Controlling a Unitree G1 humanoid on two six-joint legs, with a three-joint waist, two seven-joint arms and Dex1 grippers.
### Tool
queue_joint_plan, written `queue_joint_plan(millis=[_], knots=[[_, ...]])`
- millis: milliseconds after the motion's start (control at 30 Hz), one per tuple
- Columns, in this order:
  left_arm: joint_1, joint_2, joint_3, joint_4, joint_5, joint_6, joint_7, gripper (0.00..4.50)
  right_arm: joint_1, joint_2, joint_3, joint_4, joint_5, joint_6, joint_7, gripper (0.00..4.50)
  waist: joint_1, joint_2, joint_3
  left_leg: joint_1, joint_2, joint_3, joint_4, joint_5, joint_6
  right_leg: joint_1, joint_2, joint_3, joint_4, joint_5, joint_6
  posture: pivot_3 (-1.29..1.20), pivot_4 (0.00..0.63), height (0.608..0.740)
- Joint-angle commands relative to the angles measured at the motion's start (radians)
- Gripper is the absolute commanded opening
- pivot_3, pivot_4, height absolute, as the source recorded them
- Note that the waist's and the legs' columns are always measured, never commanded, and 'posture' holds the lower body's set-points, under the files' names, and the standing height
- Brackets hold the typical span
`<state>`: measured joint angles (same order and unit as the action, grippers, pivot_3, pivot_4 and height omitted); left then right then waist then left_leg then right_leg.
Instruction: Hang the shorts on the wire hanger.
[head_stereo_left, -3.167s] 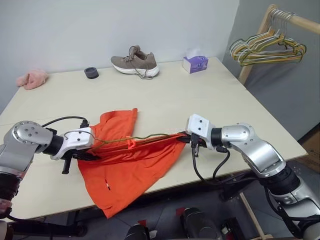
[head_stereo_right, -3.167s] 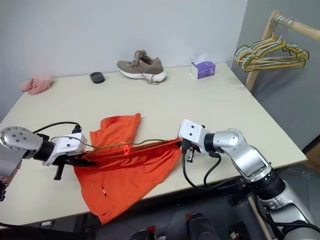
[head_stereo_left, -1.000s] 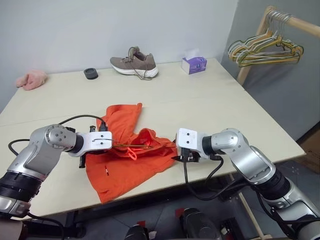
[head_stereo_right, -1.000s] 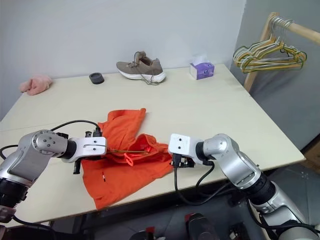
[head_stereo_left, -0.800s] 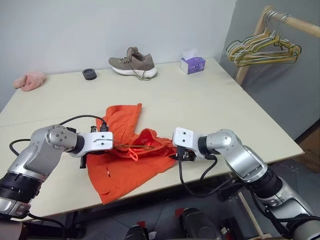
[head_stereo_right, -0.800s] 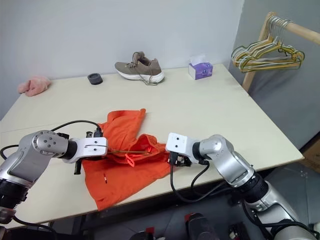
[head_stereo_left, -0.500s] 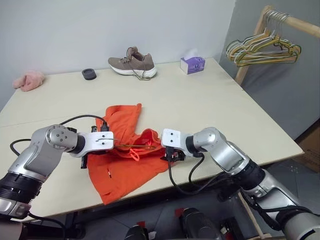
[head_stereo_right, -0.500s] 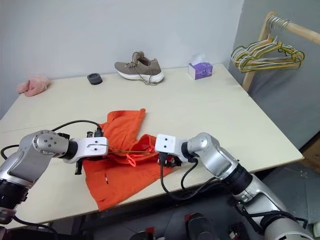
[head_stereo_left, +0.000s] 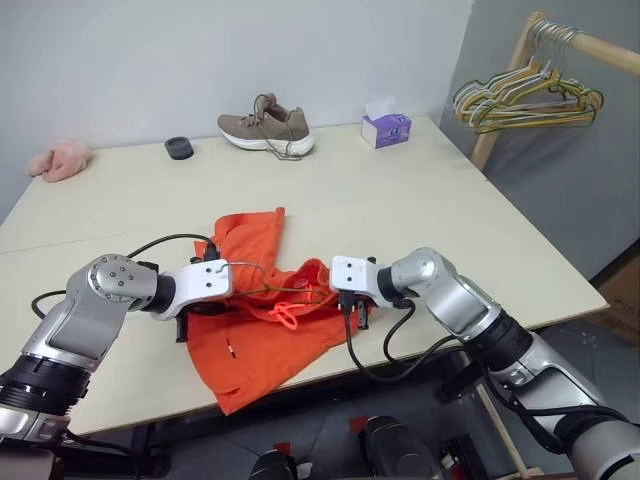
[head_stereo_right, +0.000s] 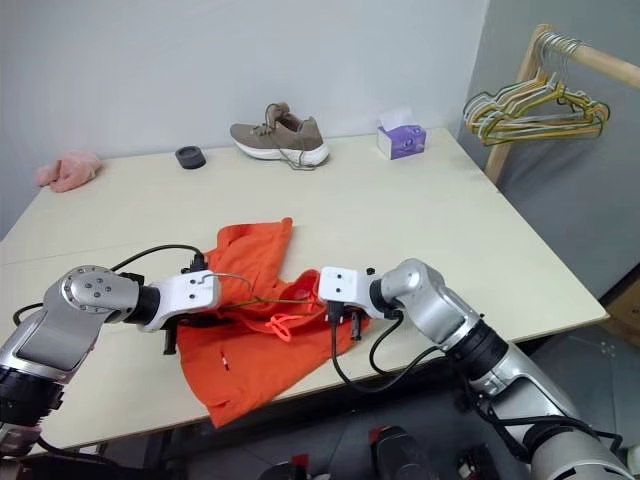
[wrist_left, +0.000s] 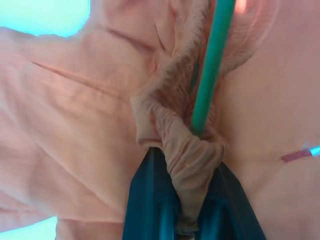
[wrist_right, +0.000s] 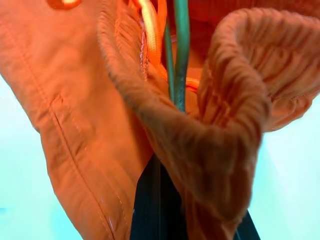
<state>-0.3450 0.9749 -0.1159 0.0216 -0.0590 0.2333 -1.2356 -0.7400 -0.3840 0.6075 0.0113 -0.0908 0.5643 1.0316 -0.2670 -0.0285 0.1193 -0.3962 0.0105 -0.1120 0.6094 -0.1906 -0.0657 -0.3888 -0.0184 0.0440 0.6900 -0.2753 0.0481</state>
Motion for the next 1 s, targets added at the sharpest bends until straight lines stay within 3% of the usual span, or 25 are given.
queue_joint_plan(millis=[33, 200, 300, 533, 700, 867, 1000], knots=[[0.006, -0.021, 0.089, -0.038, -0.107, 0.029, -0.003, 1.84, -0.02, -0.019, -0.054, -0.077, 0.041, 0.003, 0.034, 0.0, 0.0, 0.0, 0.0, 0.0, 0.0, 0.0, 0.0, 0.0, 0.0, 0.0, 0.0, 0.0, 0.0, 0.0, 0.0, -0.2, 0.031, 0.74], [0.041, -0.071, 0.251, -0.025, -0.247, 0.08, 0.048, 3.4, 0.008, -0.102, -0.122, -0.127, 0.089, 0.039, 0.07, 0.0, 0.004, 0.0, 0.0, 0.0, 0.0, 0.0, 0.0, 0.0, 0.0, 0.0, 0.0, 0.0, 0.0, 0.0, 0.0, -0.2, 0.029, 0.74], [0.019, -0.085, 0.378, 0.021, -0.358, 0.19, 0.095, 3.4, 0.035, -0.131, -0.17, -0.134, 0.125, 0.095, 0.066, 0.0, 0.007, 0.0, 0.0, 0.0, 0.0, 0.0, 0.0, 0.0, 0.0, 0.0, 0.0, 0.0, 0.0, 0.0, 0.0, -0.2, 0.029, 0.74], [0.004, -0.058, 0.514, 0.14, -0.425, 0.262, 0.148, 3.4, 0.076, -0.139, -0.24, -0.142, 0.184, 0.193, 0.014, 0.0, 0.007, 0.0, -0.001, 0.001, 0.0, 0.0, 0.001, 0.0, 0.0, 0.001, 0.0, 0.0, 0.001, 0.0, 0.0, -0.2, 0.027, 0.74], [0.081, -0.036, 0.507, 0.096, -0.483, 0.346, 0.082, 3.4, 0.111, -0.157, -0.35, -0.182, 0.26, 0.31, -0.032, 0.0, 0.011, 0.0, -0.001, 0.001, 0.0, 0.001, 0.0, 0.0, 0.0, 0.001, -0.001, 0.001, 0.0, 0.0, 0.0, -0.2, 0.025, 0.74], [0.109, -0.074, 0.435, -0.114, -0.59, 0.456, 0.056, 4.48, 0.178, -0.232, -0.478, -0.258, 0.305, 0.39, -0.089, 0.0, 0.026, -0.001, -0.001, -0.001, -0.001, 0.0, 0.0, 0.0, 0.0, 0.0, -0.001, 0.0, -0.001, 0.0, 0.0, -0.23, 0.029, 0.74], [0.055, -0.125, 0.359, -0.218, -0.638, 0.476, 0.066, 4.48, 0.244, -0.271, -0.608, -0.333, 0.353, 0.498, -0.153, 0.0, 0.03, 0.0, -0.002, -0.001, -0.001, 0.001, 0.001, 0.0, 0.0, 0.001, -0.002, 0.001, -0.002, 0.0, 0.0, -0.26, 0.036, 0.74]])
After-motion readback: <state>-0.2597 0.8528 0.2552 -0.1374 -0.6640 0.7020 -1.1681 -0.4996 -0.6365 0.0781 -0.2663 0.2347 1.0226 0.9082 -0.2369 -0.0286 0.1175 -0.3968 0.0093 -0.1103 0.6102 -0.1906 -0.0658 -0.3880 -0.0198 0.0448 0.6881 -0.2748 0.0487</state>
